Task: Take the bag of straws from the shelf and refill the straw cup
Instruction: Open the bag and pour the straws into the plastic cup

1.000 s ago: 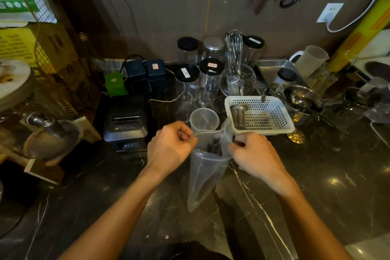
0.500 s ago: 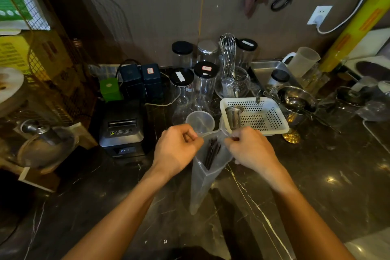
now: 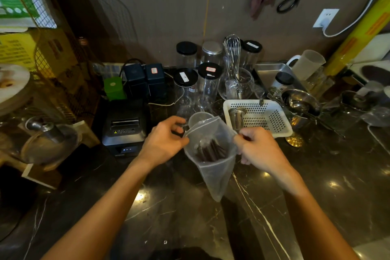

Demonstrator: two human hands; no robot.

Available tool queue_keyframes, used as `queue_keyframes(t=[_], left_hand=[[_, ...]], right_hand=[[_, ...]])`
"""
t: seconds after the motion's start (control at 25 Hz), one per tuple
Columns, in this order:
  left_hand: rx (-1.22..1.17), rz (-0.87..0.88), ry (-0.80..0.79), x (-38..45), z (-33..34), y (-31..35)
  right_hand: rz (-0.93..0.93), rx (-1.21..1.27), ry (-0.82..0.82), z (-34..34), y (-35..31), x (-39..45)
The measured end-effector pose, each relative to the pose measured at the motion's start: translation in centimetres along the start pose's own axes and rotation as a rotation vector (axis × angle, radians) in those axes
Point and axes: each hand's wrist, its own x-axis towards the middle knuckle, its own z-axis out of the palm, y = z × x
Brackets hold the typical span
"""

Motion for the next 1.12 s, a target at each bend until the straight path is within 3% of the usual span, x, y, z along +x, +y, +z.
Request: queue_keyframes(t=[0.32,0.52,0.64,0.72,0.84,0.96,1.12], left_hand=[[0.241,0.111,-0.101,2.1,2.5,2.1],[0.228,0.193,-0.198,2.4,3.5,2.2],[0.134,0.216,-0.167,2.6,3.8,1.6],[0.076,0.231,-0.112,2.6,3.8,1.1],[-0.041,0.312,-0.084,2.4,3.5,1.1],[-0.213,0.37,-0.08,2.0,2.7,2.2],[-0.331,0.391,-0.04,2.3,2.2,3.2]], right_hand=[[-0.182,0.087,-0.111,1.5,0.7,0.1],[-0.221,0.091,-0.32,2.4,1.9,0.2],[-0.081,0.221,-0.339,2.2,3.2,0.8],[0.081,0.345,-0.191,2.5,5.3,1.7],[0.308,0.321,-0.011,4.0,9.6,2.9],[0.464,0.527,-0.108,5.8,12.3,3.0],[0.437,0.807,-0.206,7.0,13.4,3.6]])
